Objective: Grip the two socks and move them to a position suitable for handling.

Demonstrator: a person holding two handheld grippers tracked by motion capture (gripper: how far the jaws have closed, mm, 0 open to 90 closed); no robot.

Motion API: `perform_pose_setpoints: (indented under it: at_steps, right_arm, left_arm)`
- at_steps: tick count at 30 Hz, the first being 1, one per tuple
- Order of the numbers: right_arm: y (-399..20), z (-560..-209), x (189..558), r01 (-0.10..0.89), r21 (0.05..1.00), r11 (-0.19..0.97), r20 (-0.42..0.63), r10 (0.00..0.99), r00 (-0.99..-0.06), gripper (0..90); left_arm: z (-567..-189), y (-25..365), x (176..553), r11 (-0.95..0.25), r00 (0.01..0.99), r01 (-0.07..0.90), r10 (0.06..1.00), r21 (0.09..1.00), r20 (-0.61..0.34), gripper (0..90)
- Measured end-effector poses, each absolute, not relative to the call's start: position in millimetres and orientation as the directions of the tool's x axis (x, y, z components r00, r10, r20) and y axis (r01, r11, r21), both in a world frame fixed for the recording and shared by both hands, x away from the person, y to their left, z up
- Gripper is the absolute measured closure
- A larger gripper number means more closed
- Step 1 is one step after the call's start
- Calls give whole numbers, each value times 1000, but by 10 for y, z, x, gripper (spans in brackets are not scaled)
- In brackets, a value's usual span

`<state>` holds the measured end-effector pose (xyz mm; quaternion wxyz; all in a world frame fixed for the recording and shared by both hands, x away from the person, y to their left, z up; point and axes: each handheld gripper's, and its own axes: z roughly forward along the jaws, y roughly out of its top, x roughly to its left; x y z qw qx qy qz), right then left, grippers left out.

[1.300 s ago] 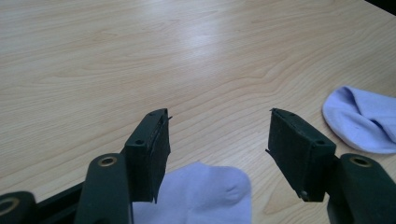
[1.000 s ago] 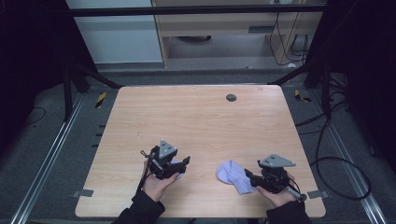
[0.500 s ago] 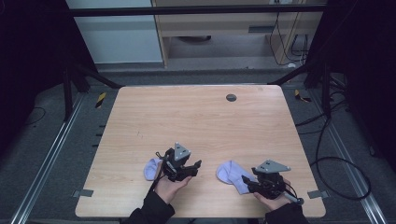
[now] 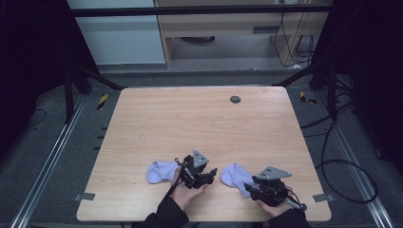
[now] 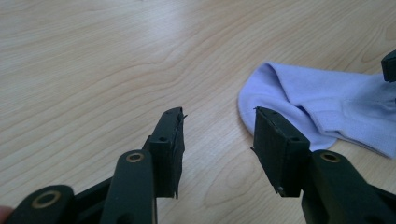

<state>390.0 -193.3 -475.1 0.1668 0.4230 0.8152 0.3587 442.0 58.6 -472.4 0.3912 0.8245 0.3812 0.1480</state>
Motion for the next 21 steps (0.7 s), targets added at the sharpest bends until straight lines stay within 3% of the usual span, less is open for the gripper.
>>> perform_pose_setpoints:
  at_steps: [21]
  right_arm:
    - [-1839,-4853,3878,614,655,441,70,773,-630,687]
  left_arm:
    - [-4902,249,4461,-458,683,532,729,713,-41,609]
